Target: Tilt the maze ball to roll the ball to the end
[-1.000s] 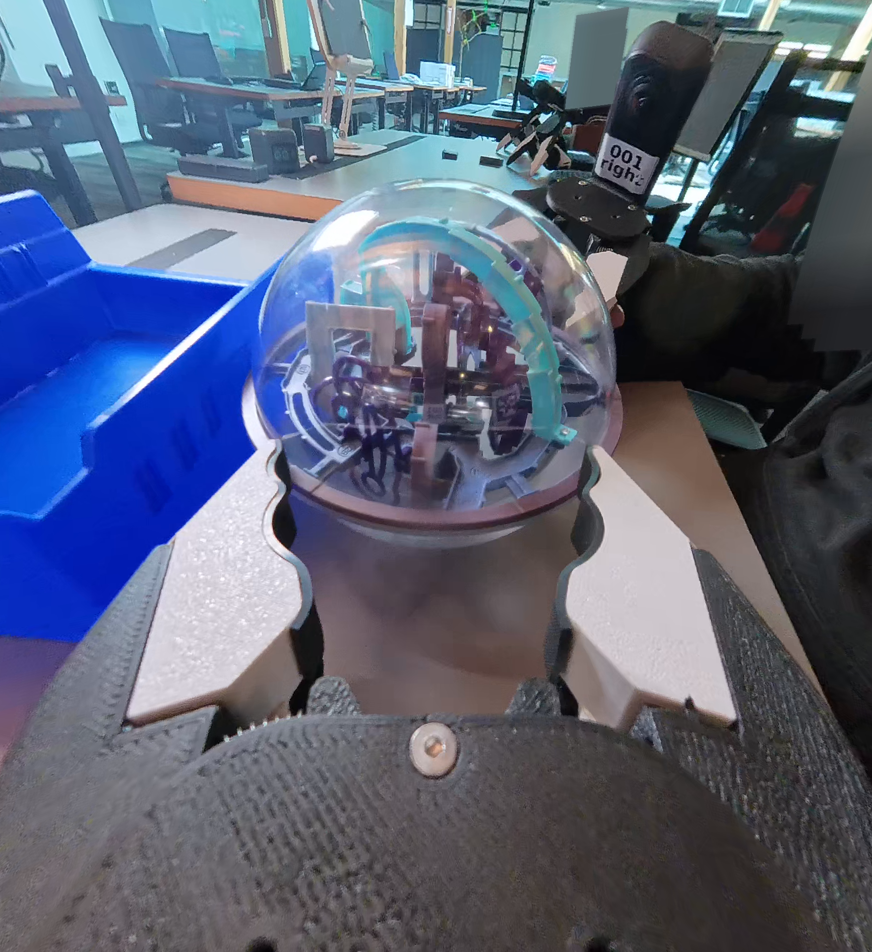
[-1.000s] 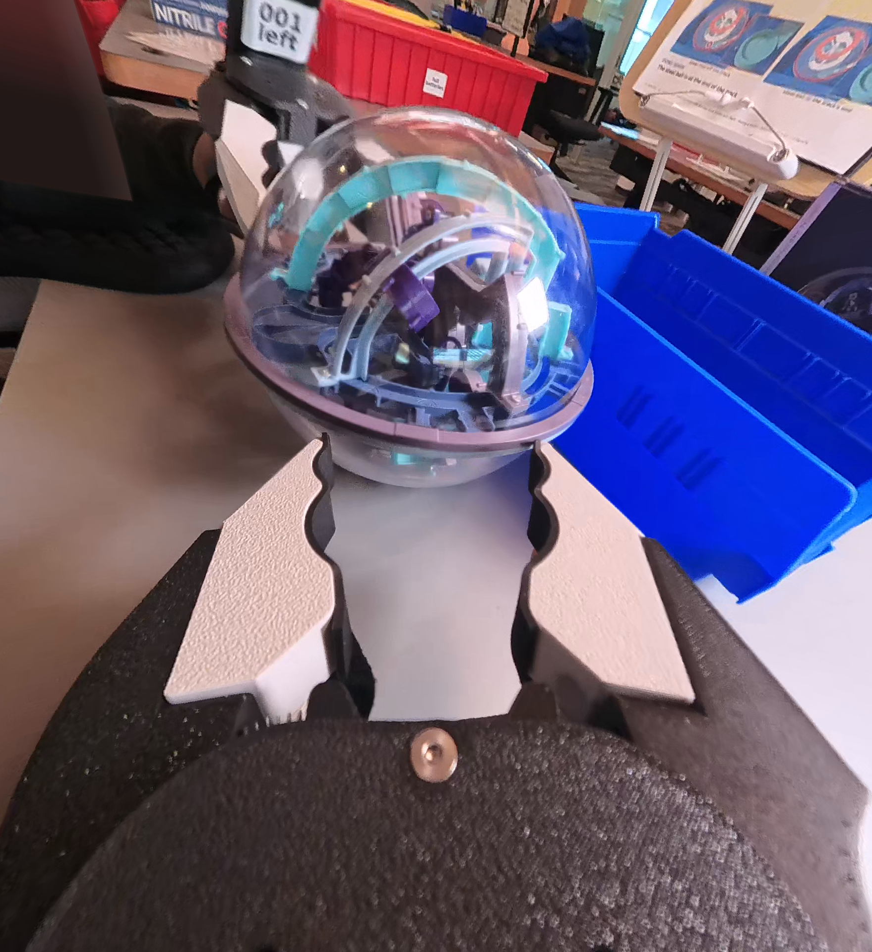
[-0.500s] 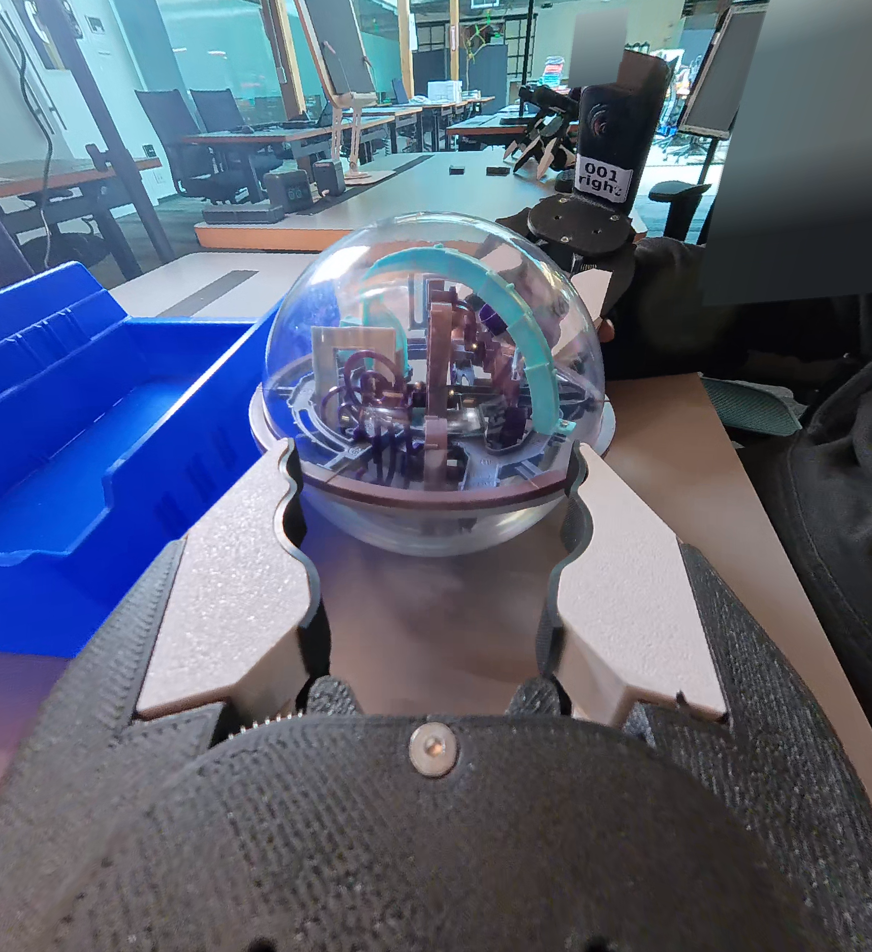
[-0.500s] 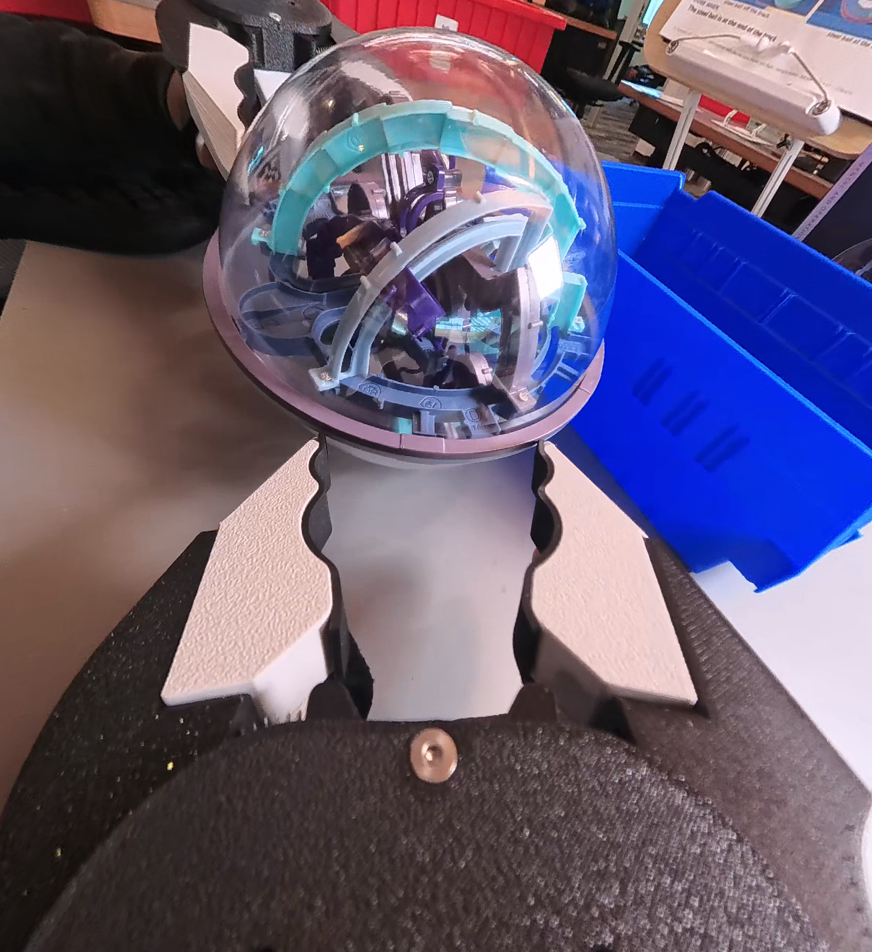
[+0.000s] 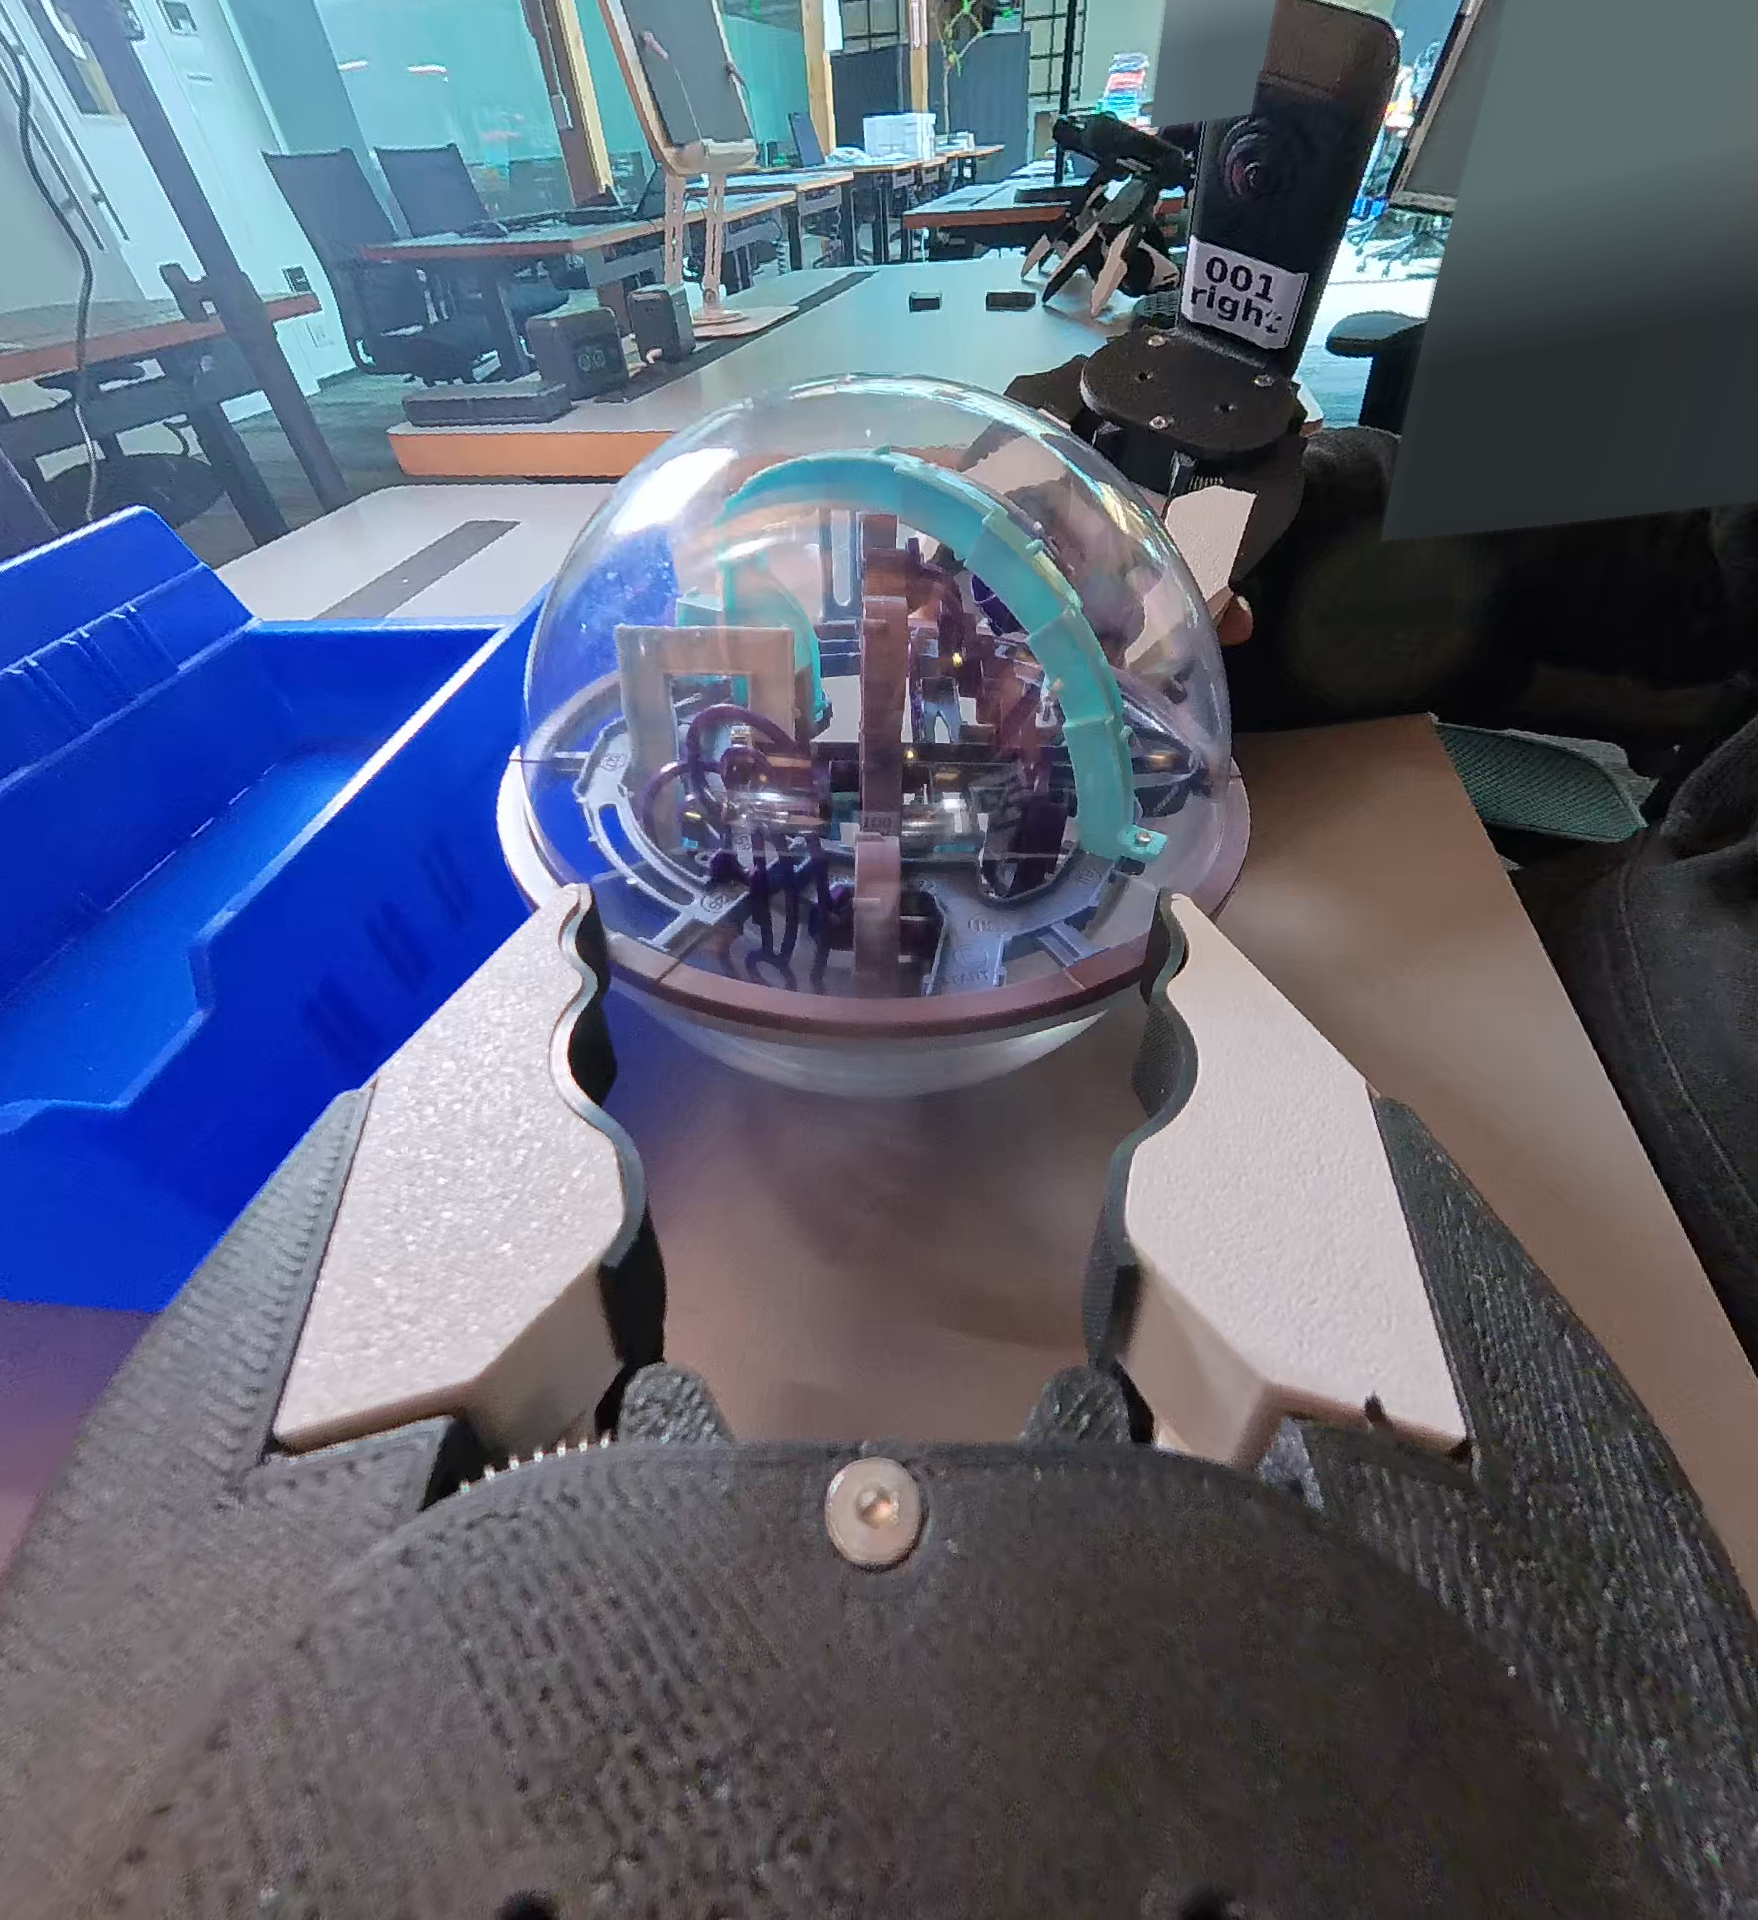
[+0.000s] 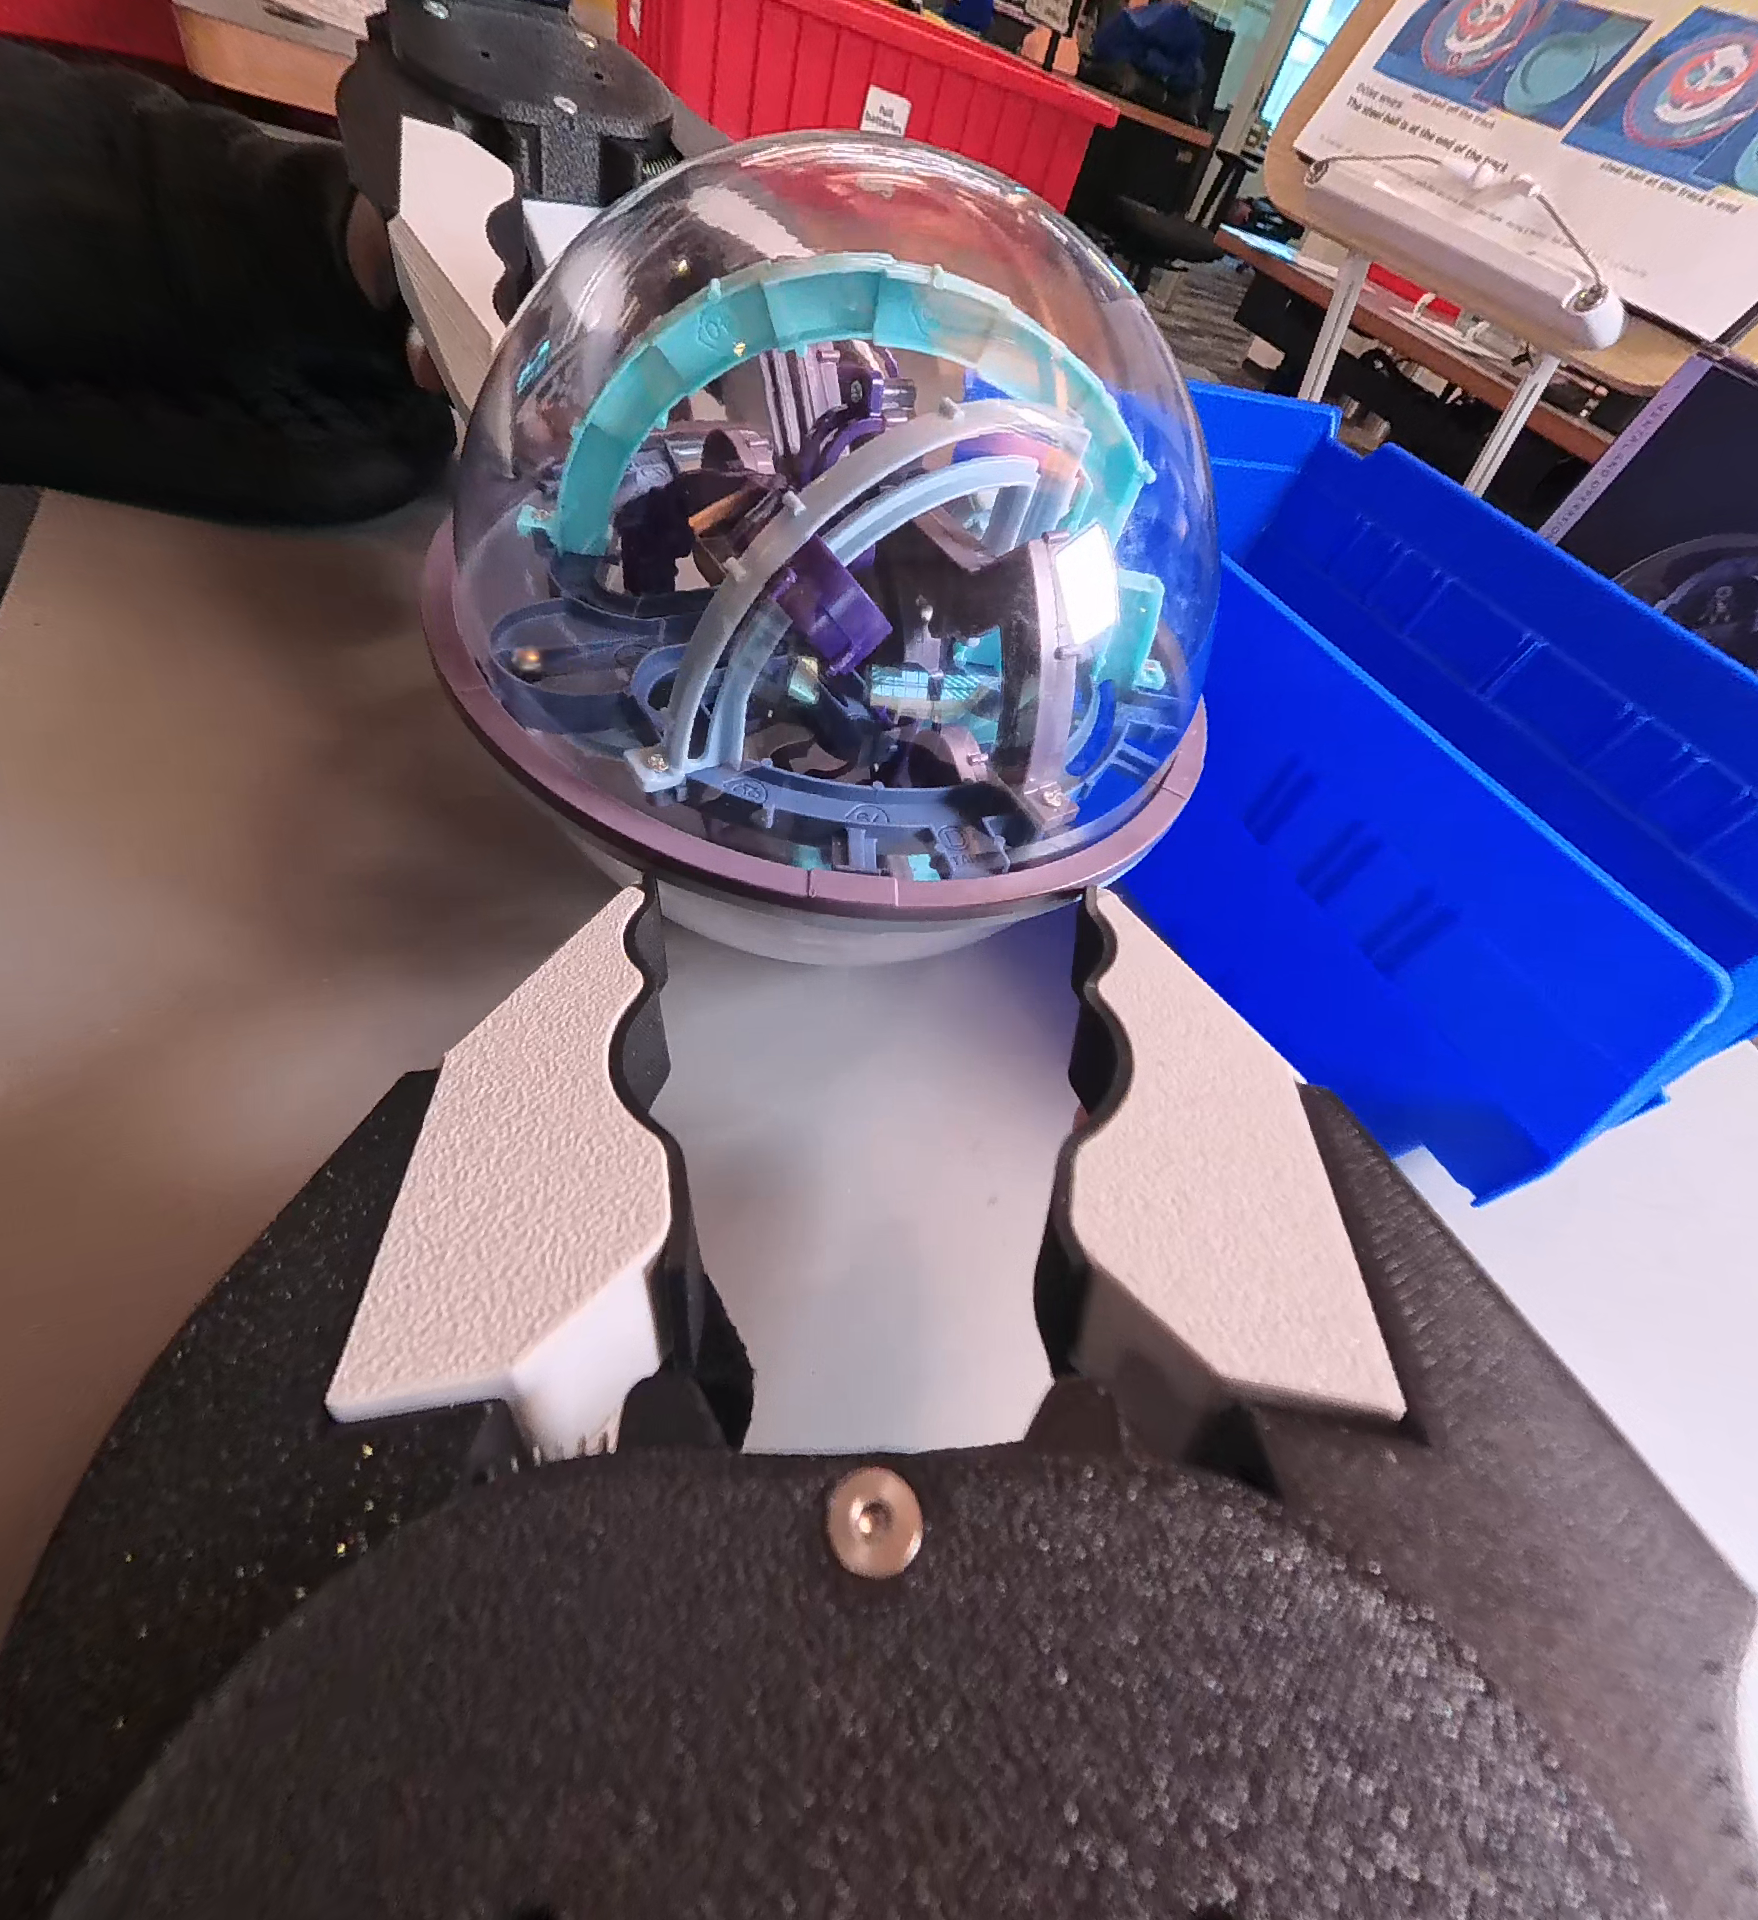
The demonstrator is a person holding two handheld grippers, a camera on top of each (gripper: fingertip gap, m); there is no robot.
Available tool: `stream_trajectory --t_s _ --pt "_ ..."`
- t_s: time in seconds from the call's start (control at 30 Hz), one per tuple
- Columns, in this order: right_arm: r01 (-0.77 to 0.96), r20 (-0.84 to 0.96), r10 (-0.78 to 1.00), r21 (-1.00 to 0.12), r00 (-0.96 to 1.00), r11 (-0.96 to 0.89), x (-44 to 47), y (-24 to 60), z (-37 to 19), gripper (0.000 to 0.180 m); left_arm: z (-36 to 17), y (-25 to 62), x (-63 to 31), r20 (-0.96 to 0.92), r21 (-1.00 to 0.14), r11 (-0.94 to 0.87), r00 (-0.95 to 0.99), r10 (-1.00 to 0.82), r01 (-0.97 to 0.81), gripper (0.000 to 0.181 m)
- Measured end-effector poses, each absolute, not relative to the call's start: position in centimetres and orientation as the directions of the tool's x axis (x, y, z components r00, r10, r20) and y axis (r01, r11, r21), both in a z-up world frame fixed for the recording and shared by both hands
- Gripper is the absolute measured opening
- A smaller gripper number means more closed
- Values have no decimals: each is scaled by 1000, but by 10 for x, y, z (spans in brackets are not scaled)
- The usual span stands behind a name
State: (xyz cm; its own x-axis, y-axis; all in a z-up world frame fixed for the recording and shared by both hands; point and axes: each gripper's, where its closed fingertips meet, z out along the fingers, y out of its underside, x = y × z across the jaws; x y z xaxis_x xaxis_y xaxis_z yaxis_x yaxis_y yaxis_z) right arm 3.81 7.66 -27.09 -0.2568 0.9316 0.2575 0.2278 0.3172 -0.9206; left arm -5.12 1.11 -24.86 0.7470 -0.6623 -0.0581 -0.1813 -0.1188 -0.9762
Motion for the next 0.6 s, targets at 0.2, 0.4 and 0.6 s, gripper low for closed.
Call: stream_trajectory --t_s 0.2,0.4,0.6 --pt "231 251 934 -922 -255 311 38 77 -271 78 -248 12 -51 -50 -977 -122 749 -660 -172 103" --pt "231 254 933 -921 -255 313 38 77 -271 78 -248 11 -51 -54 -977 -119 750 -659 -175 102" --pt "236 251 933 -920 -257 312 39 77 -271 77 -248 11 -51 -52 -977 -123 750 -660 -175 103"
